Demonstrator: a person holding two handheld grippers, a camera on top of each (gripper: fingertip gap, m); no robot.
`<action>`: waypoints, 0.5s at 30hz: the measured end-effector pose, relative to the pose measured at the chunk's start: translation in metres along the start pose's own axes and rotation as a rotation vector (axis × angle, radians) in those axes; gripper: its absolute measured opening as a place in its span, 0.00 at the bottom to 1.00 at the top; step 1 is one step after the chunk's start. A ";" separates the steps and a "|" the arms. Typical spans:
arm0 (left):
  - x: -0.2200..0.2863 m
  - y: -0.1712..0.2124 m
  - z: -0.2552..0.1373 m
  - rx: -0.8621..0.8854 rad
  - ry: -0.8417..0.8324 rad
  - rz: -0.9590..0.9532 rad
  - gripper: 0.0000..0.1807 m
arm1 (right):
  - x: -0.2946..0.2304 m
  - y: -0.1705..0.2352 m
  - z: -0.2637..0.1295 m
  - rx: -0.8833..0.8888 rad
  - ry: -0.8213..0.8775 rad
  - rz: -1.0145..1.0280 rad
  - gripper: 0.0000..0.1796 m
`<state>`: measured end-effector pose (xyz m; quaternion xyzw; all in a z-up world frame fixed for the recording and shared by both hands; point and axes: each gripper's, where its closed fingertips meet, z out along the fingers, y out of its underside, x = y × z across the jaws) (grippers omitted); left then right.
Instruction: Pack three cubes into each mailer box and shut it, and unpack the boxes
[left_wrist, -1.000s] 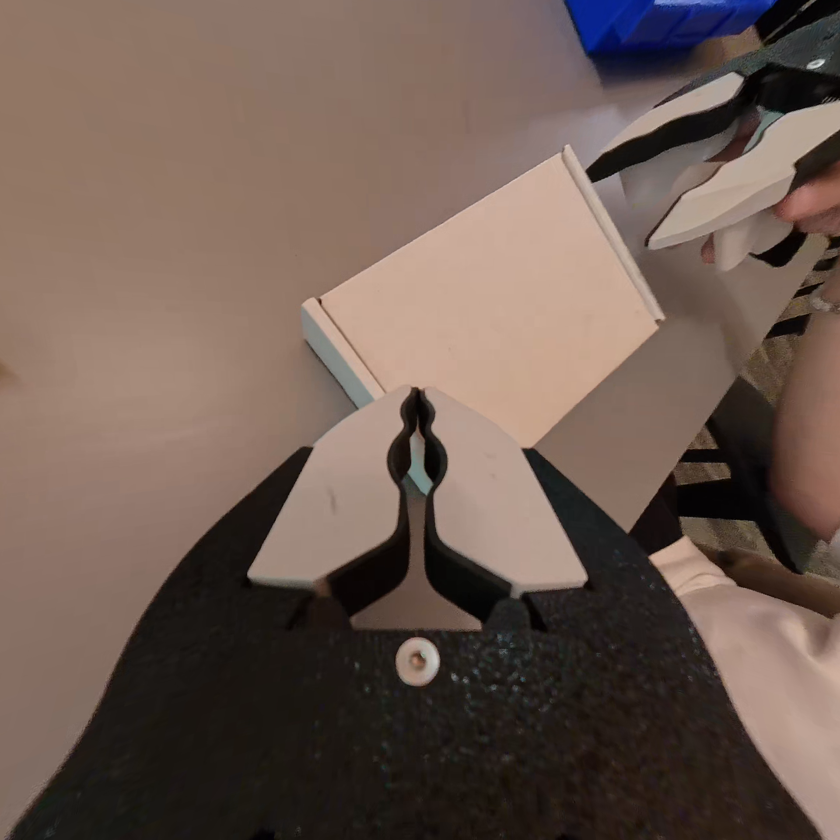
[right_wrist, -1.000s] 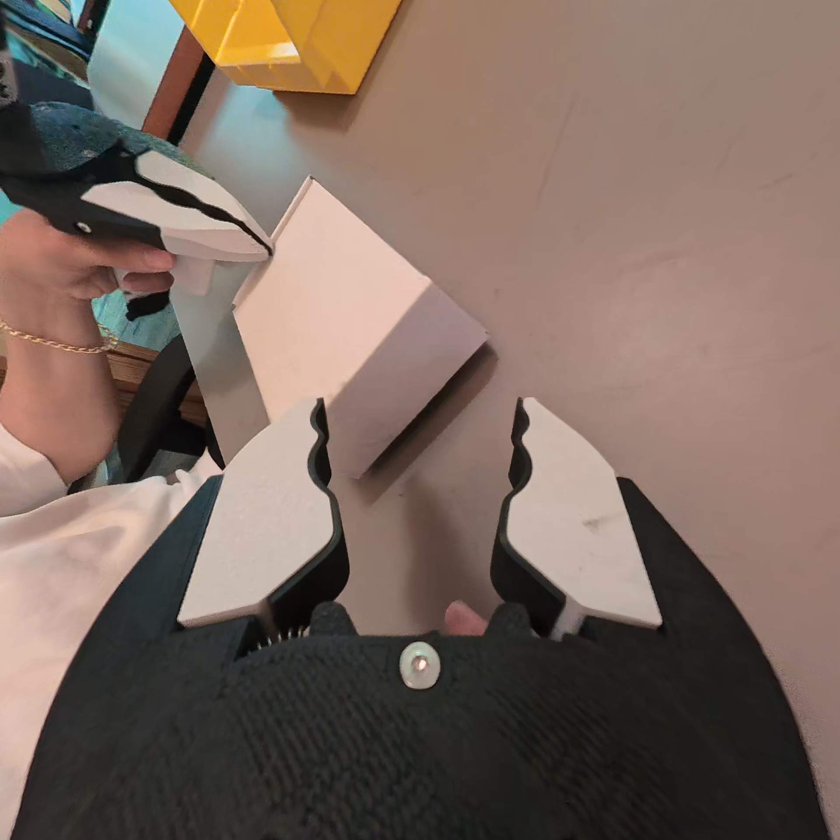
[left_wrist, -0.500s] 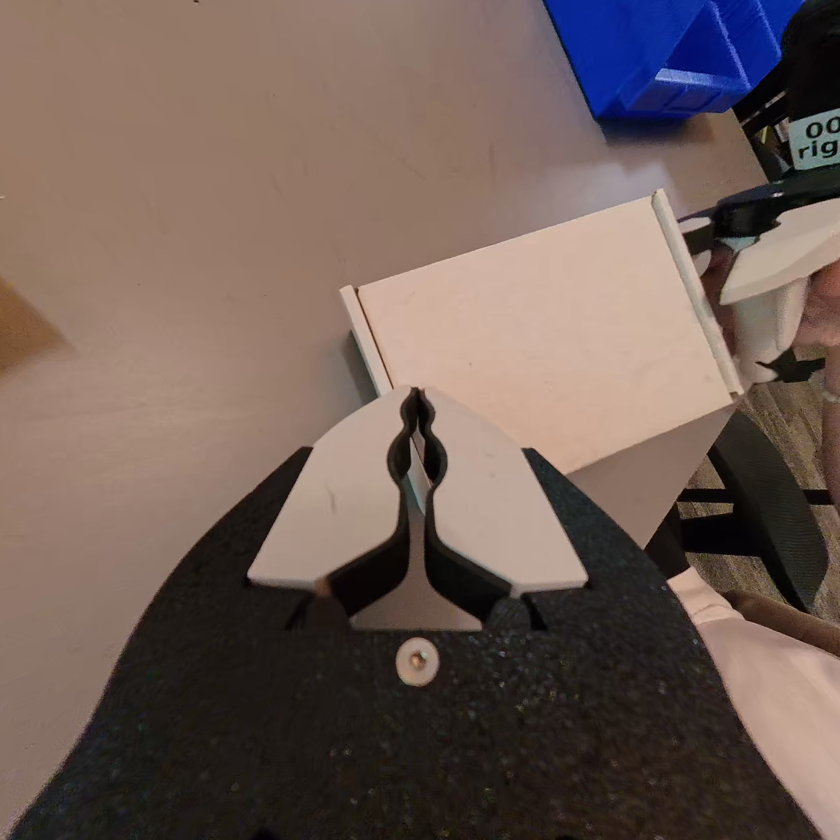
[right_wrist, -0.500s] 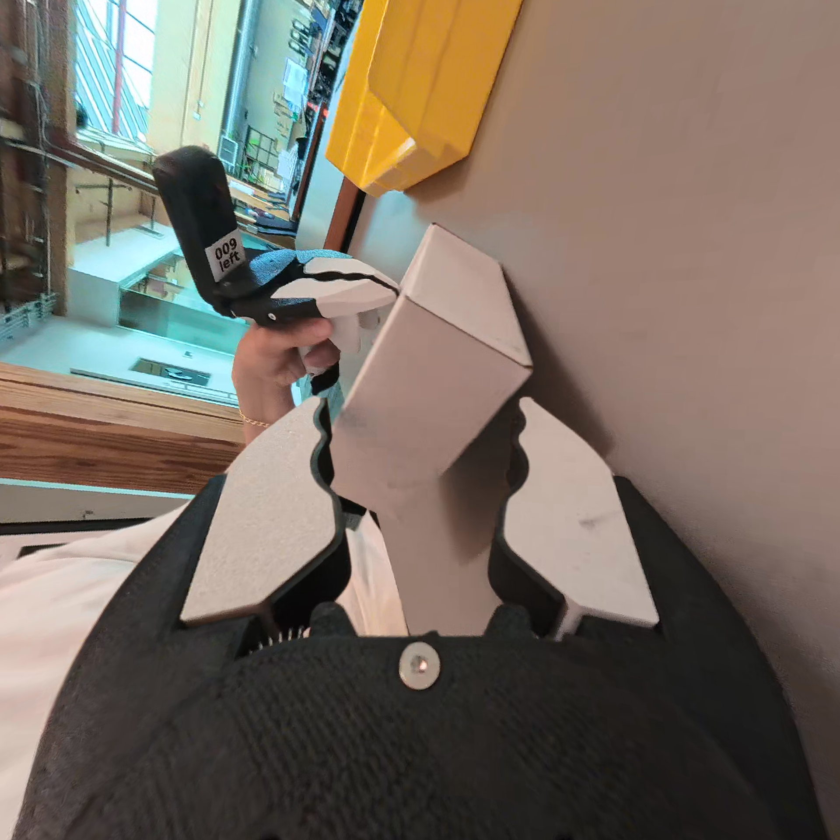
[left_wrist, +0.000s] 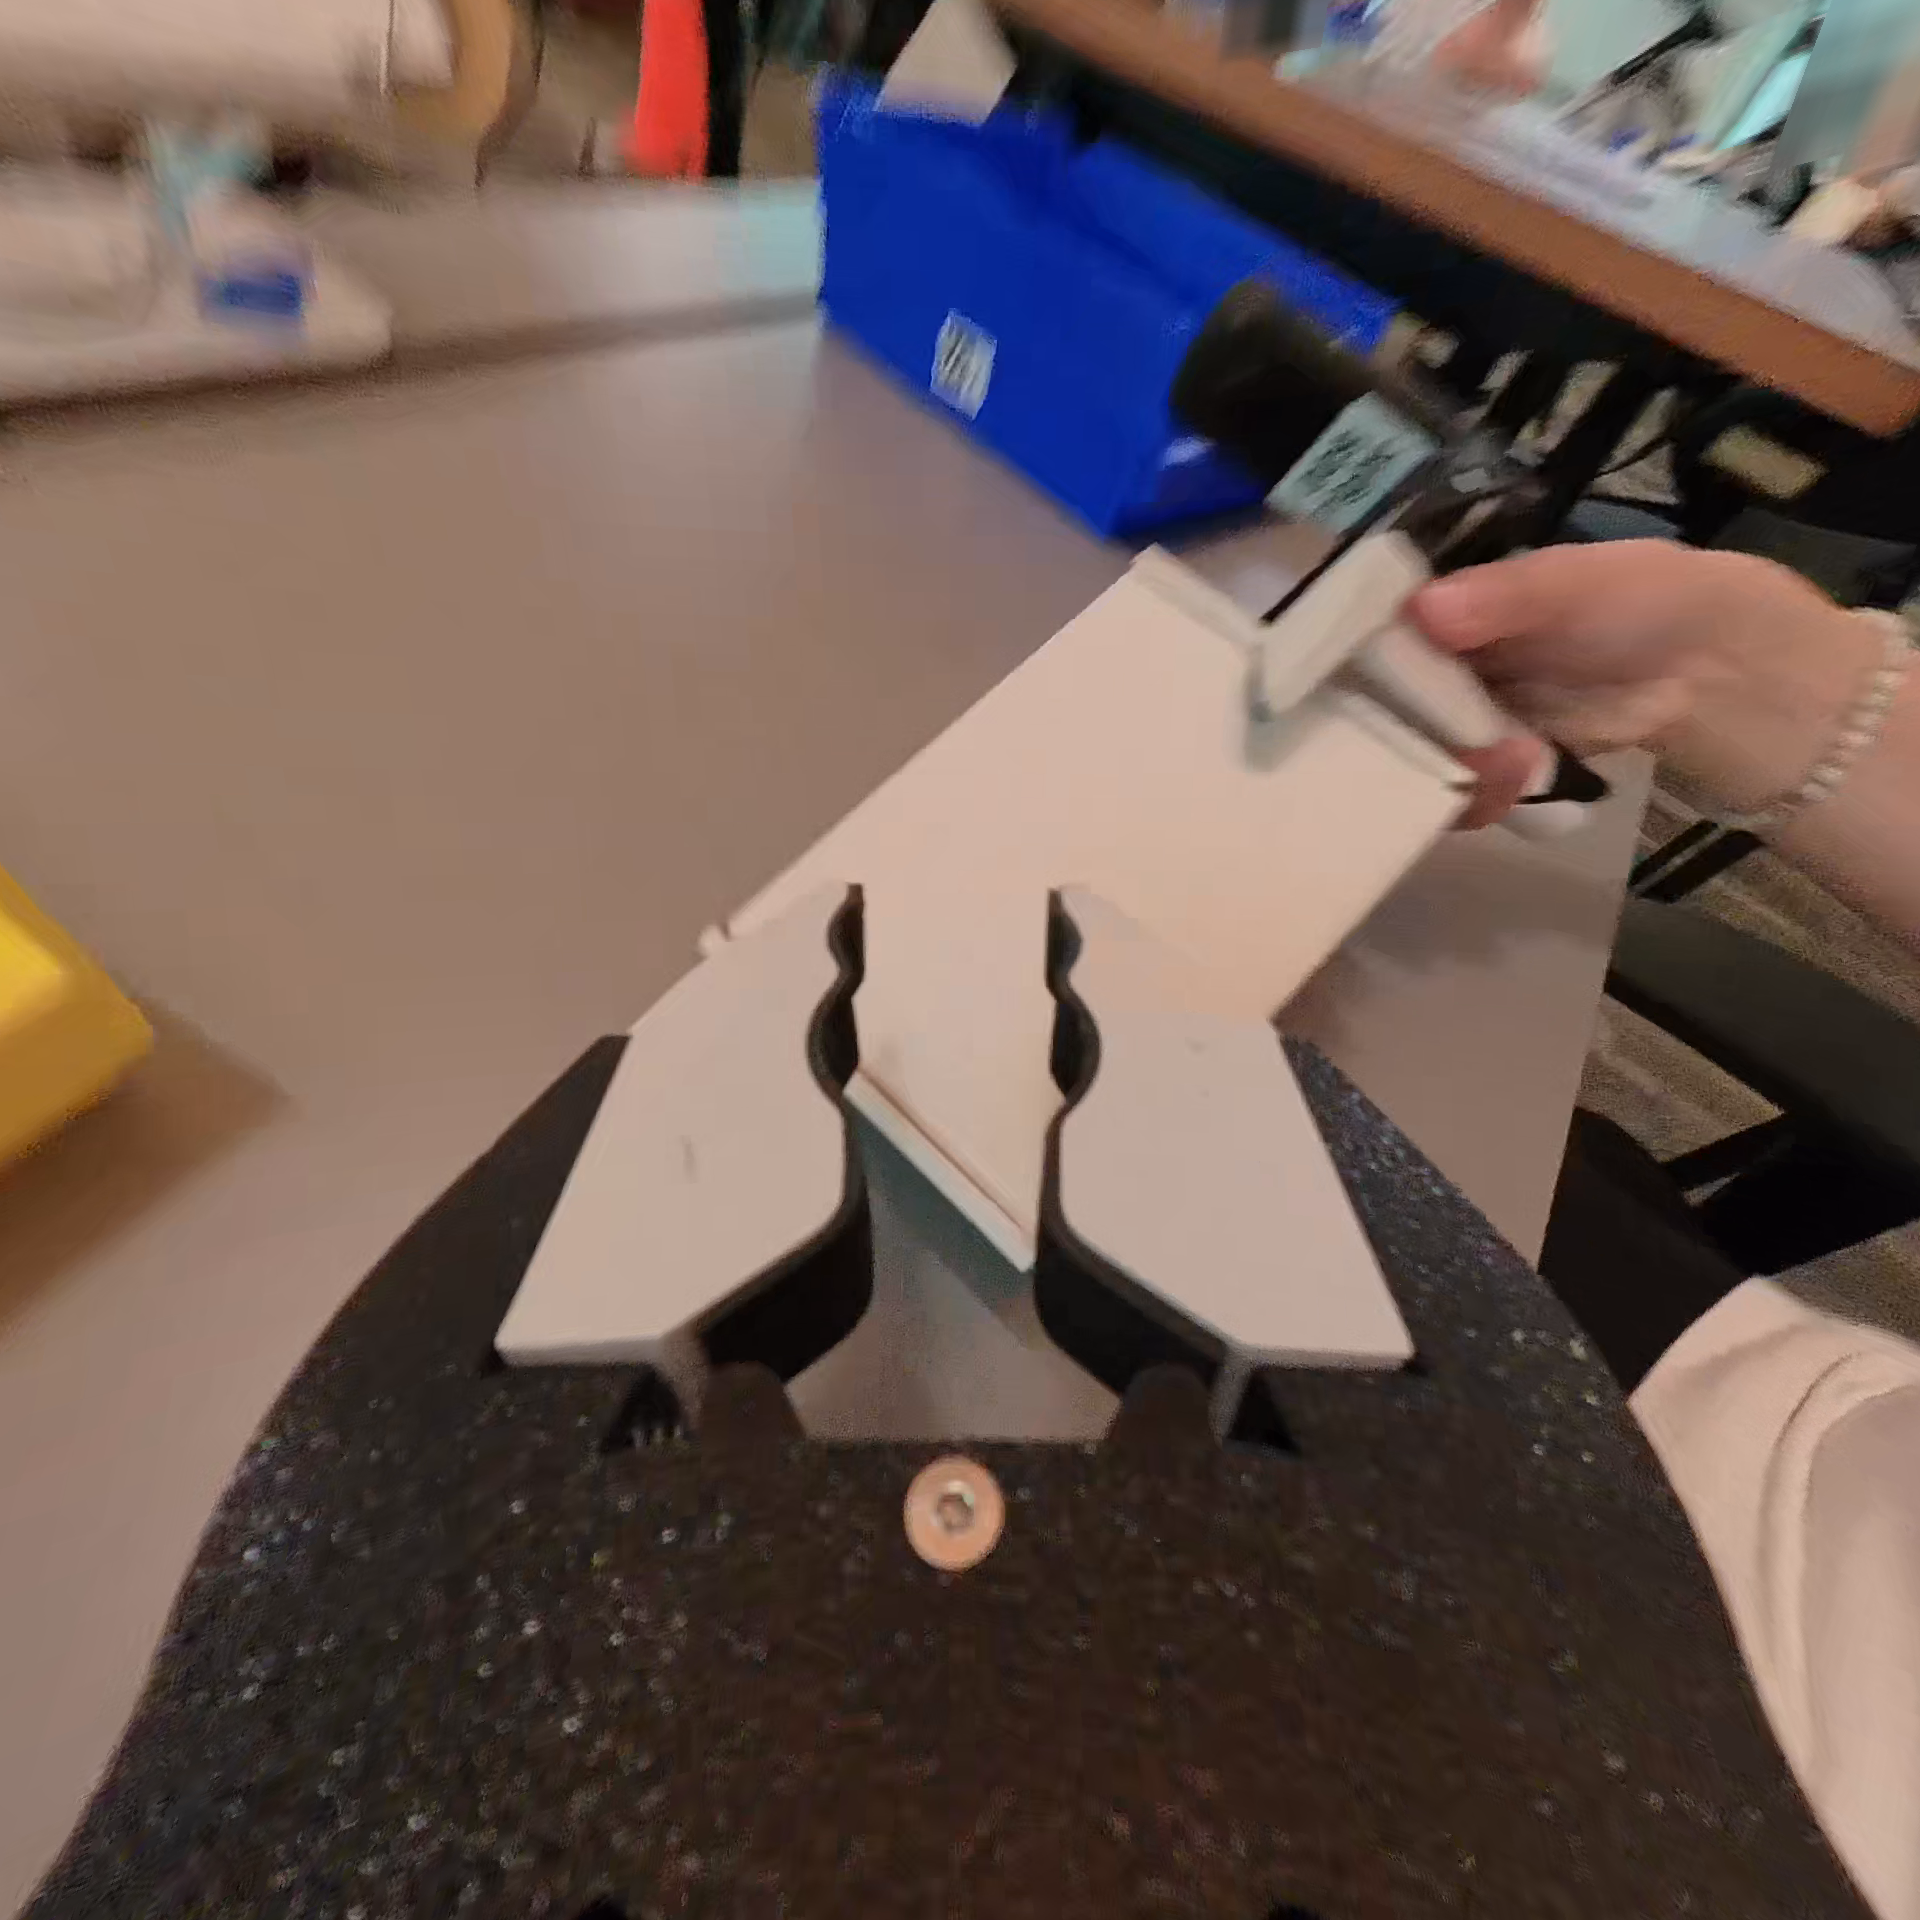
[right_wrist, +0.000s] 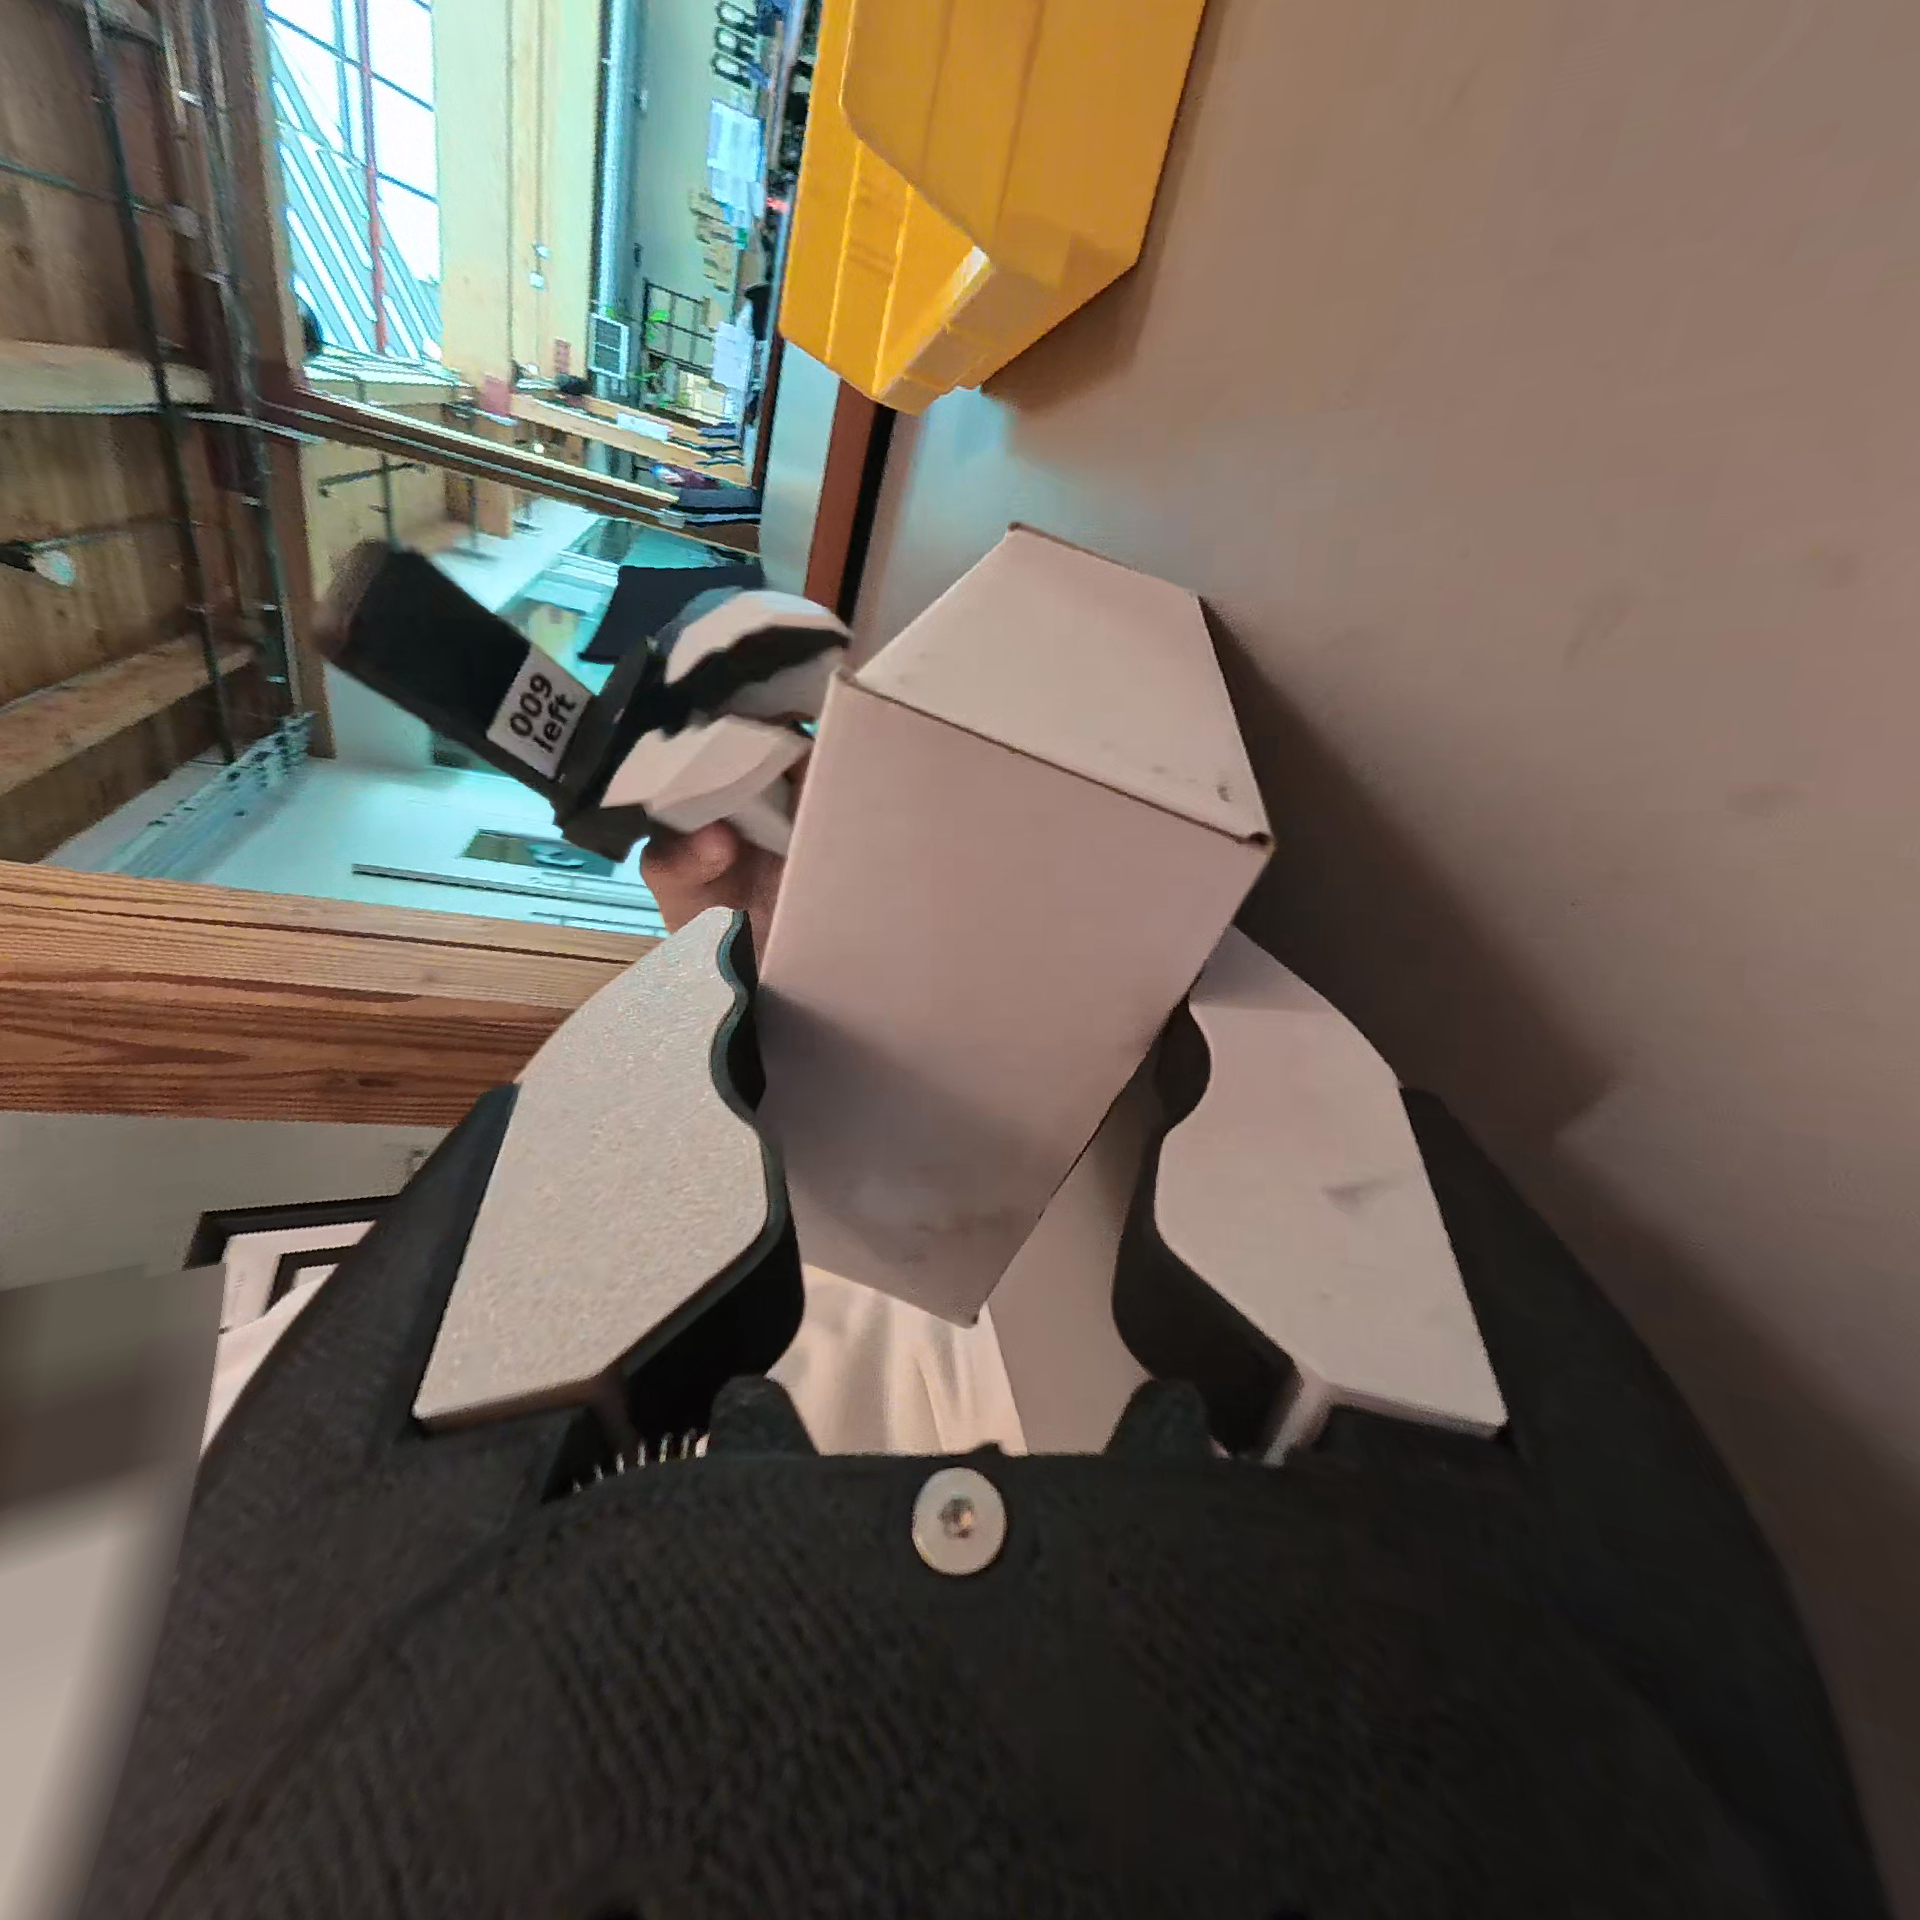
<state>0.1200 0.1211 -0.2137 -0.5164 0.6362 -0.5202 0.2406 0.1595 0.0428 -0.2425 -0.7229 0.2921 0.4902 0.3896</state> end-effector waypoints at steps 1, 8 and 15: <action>0.006 -0.007 -0.009 0.048 0.011 0.086 0.21 | 0.000 0.000 0.000 0.001 -0.018 0.013 0.41; 0.031 0.034 -0.037 -0.045 -0.101 0.756 0.50 | -0.011 -0.008 -0.008 0.048 -0.200 0.111 0.40; 0.034 0.052 -0.026 -0.003 -0.368 1.346 0.54 | -0.026 -0.009 -0.008 0.050 -0.289 0.118 0.40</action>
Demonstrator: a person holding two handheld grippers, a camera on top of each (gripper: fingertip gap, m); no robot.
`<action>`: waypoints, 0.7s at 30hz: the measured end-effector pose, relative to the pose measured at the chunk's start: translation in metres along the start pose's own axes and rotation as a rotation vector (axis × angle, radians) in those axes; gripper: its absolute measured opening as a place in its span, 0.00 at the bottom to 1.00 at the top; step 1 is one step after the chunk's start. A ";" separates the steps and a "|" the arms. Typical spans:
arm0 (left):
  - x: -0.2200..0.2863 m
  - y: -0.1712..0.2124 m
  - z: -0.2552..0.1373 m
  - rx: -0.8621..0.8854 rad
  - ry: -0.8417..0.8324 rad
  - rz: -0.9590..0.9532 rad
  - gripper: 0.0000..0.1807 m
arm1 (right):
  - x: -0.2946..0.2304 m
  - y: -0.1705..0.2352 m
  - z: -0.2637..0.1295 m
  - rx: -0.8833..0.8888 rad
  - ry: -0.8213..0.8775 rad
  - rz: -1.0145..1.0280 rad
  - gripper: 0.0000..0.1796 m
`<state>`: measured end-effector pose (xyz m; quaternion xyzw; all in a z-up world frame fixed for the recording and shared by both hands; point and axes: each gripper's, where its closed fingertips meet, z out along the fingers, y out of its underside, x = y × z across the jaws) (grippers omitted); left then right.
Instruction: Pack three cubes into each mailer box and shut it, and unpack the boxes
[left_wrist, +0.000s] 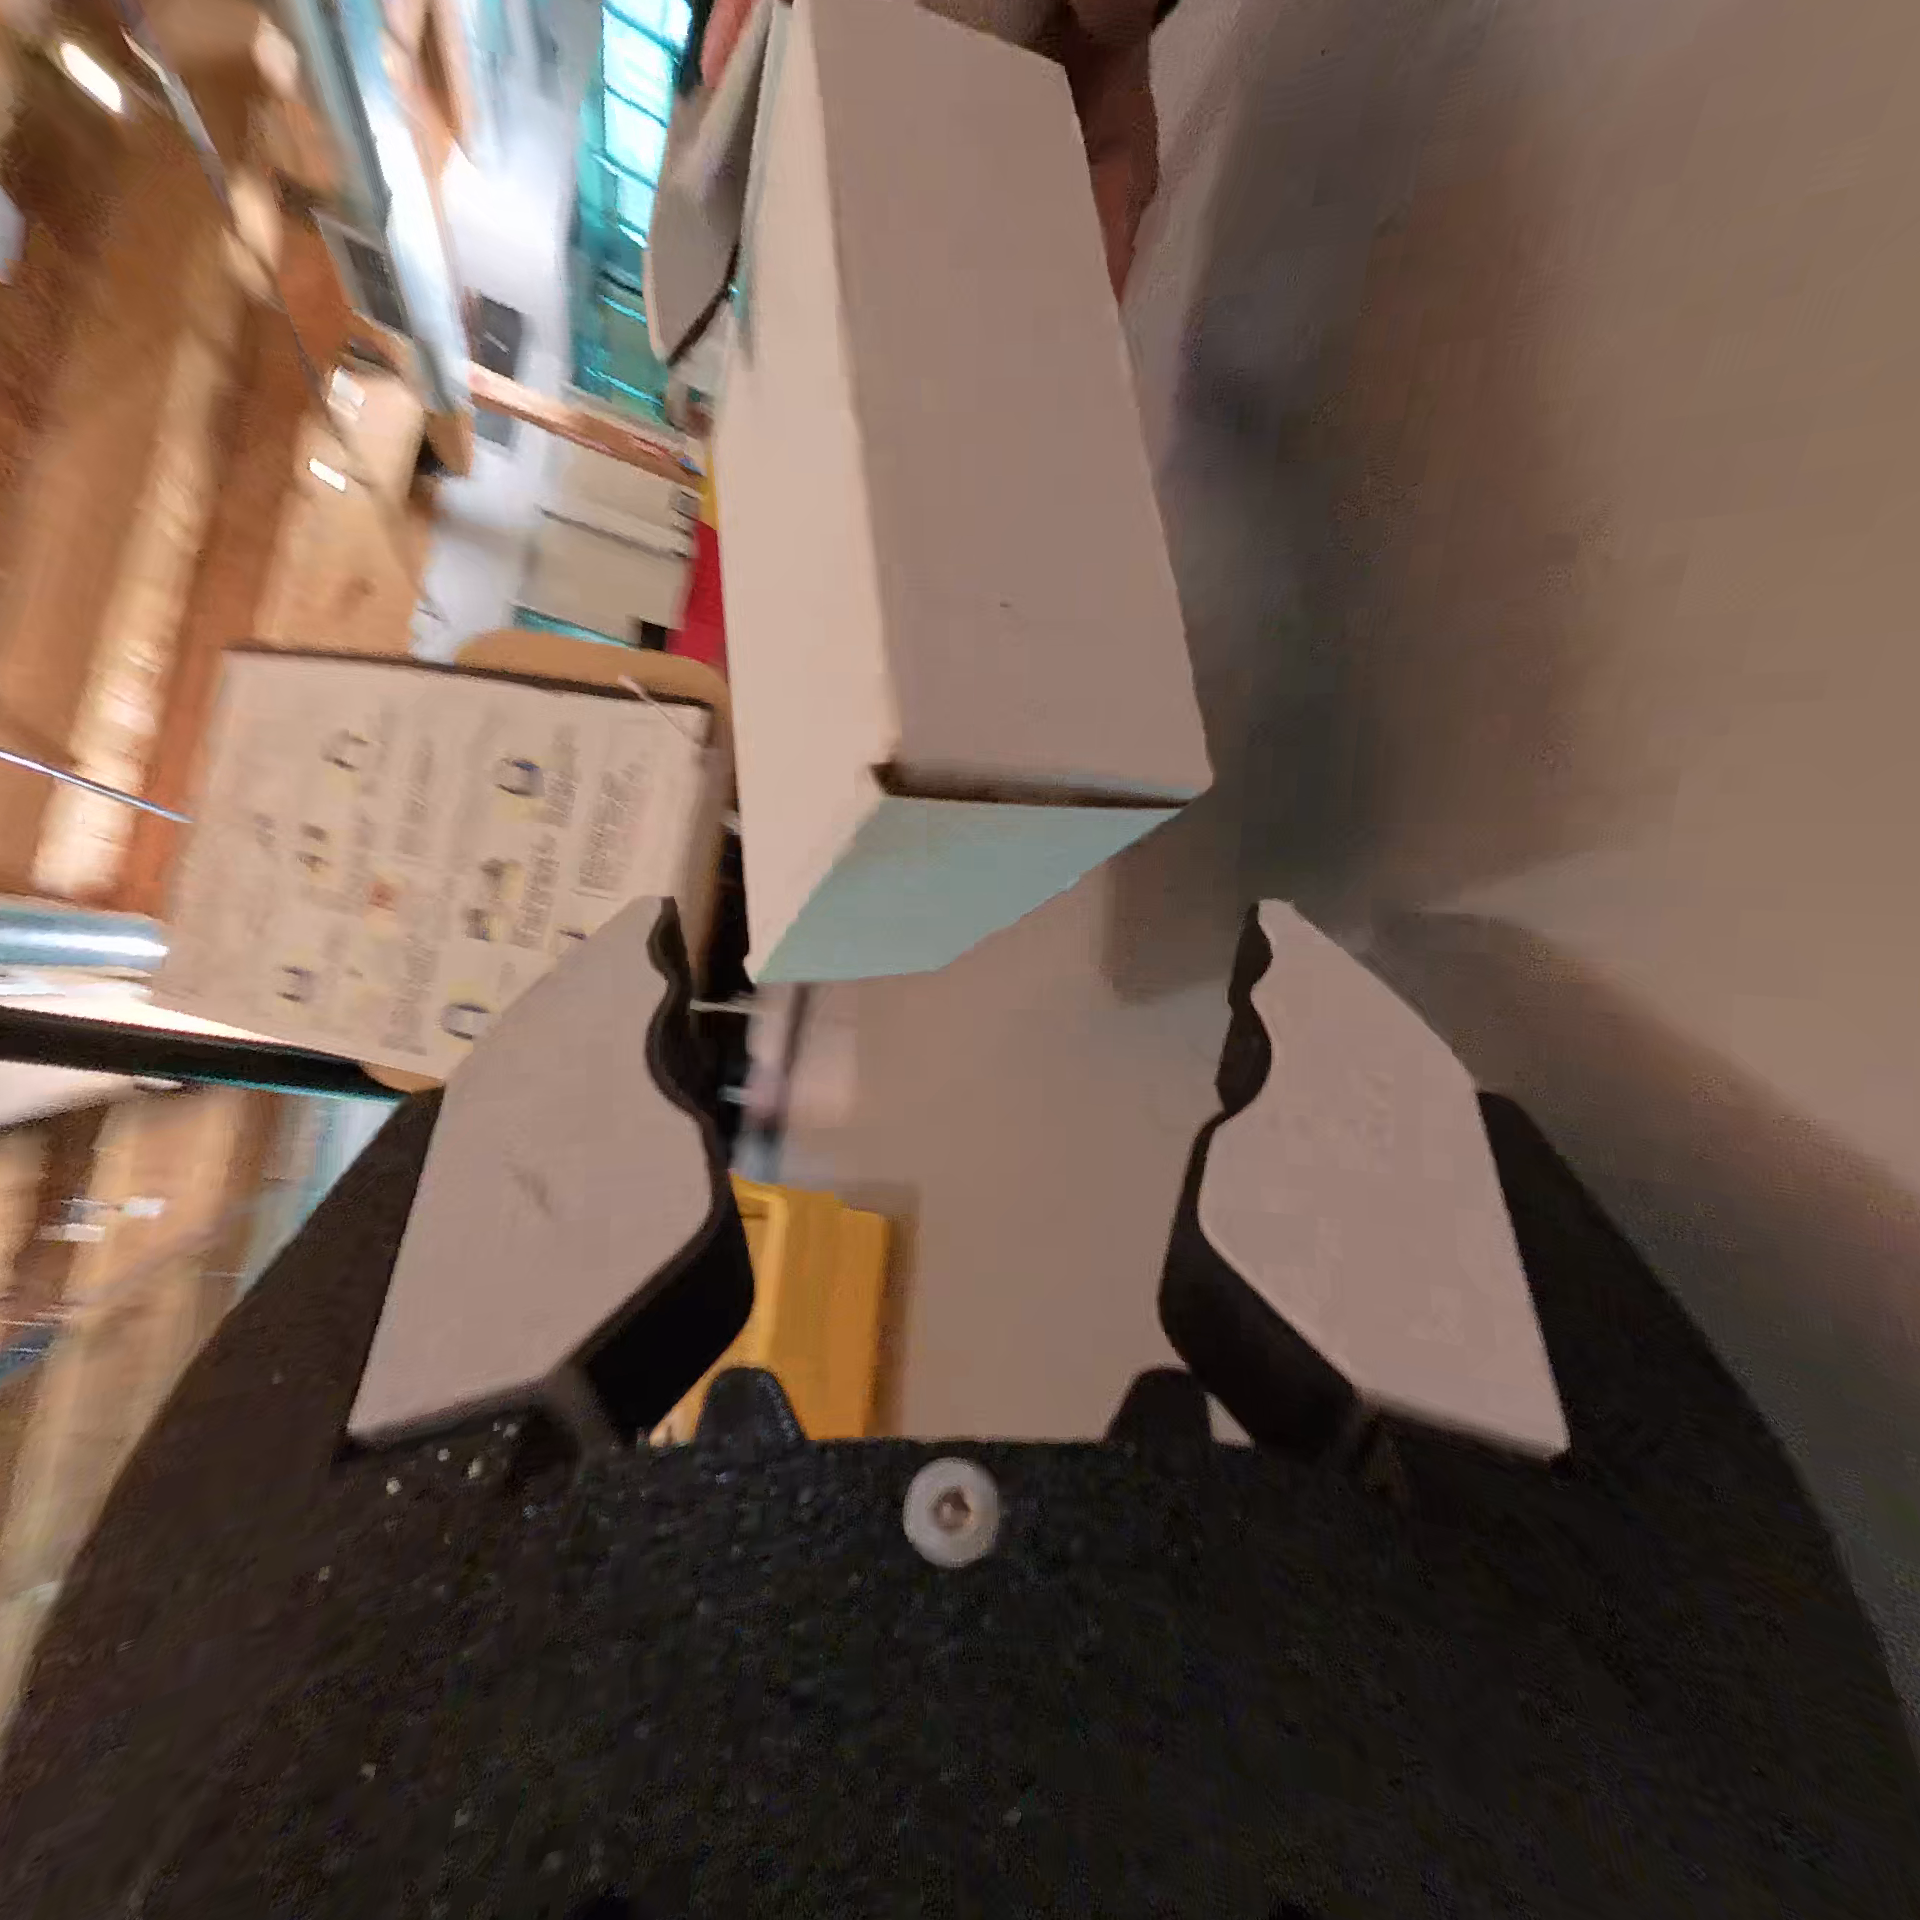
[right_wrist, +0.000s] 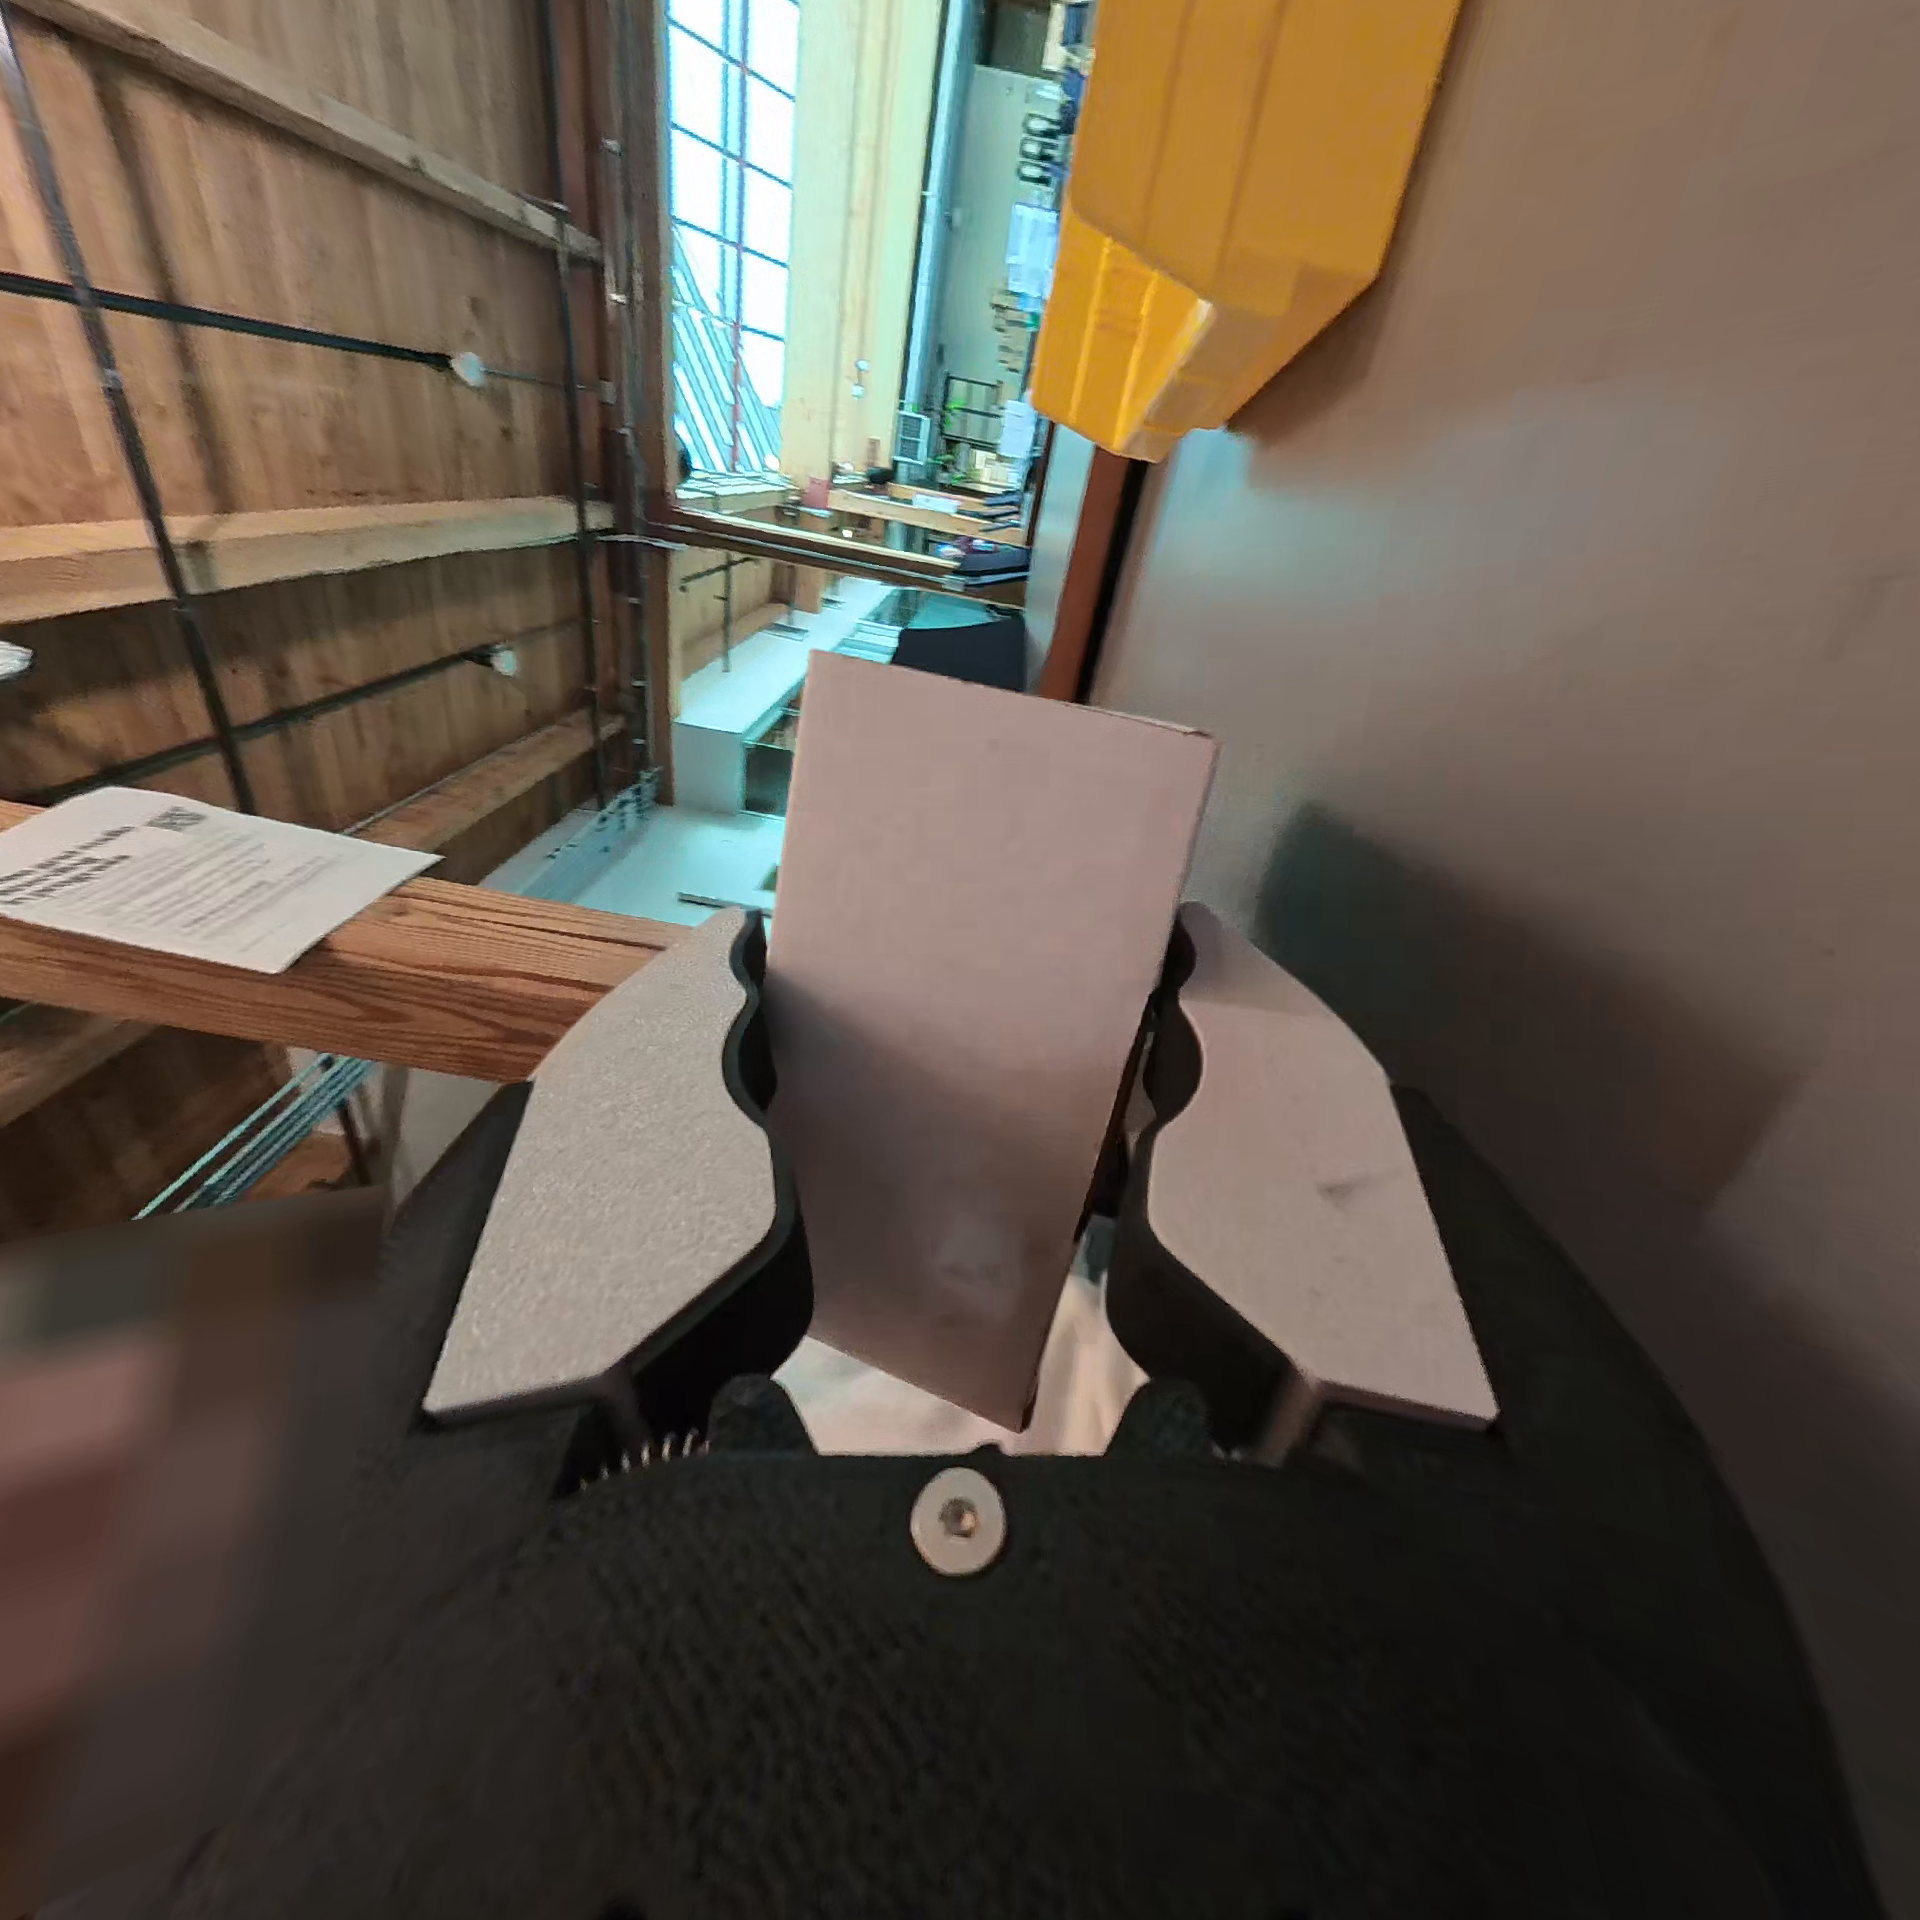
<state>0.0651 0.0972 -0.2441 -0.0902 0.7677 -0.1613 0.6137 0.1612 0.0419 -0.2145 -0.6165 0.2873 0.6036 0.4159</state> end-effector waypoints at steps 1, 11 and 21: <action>-0.006 -0.004 0.001 0.026 -0.059 0.065 0.55 | -0.004 0.001 0.000 -0.007 -0.020 0.004 0.40; -0.047 -0.051 0.014 0.221 -0.381 0.531 0.60 | -0.046 0.010 0.002 -0.055 -0.233 0.040 0.39; -0.014 -0.066 0.034 0.225 -0.193 0.649 0.42 | -0.027 0.008 -0.012 -0.030 -0.147 0.034 0.39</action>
